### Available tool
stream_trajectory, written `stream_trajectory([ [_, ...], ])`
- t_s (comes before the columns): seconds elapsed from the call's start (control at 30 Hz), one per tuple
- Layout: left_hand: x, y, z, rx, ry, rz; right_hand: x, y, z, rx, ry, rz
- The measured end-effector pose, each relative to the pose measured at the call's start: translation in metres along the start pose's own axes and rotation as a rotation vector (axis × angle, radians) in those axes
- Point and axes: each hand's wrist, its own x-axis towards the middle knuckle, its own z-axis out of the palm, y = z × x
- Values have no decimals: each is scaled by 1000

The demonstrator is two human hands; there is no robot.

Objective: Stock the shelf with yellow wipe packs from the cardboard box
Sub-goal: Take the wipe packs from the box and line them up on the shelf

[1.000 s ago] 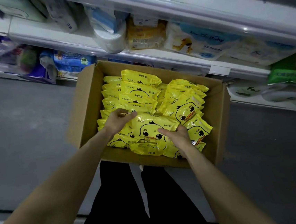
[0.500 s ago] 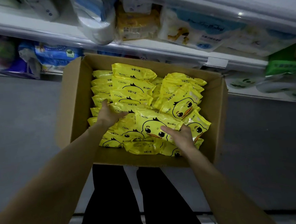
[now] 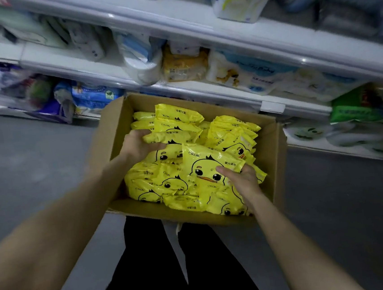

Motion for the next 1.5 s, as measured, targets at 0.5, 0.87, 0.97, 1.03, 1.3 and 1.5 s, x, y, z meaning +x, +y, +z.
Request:
stream_trajectory([
  [0.5, -108, 170, -135, 0, 310, 407, -93, -181, -65, 3, -56, -587],
  [0.87, -172, 284, -230, 16, 458, 682, -172, -311, -76, 58, -74, -907],
  [0.97, -176, 310, -254, 15, 486, 742, -185, -341, -73, 52, -56, -971],
  [1.03, -178, 327, -270, 6, 506, 772, -194, -363, -70, 49, -43, -1005],
  [1.3, -148, 383, -321, 114, 489, 779, -205, -431, -54, 59, 9, -1061],
  [1.5, -109, 422, -339, 204, 424, 787, -187, -466, -46, 50, 64, -1011],
])
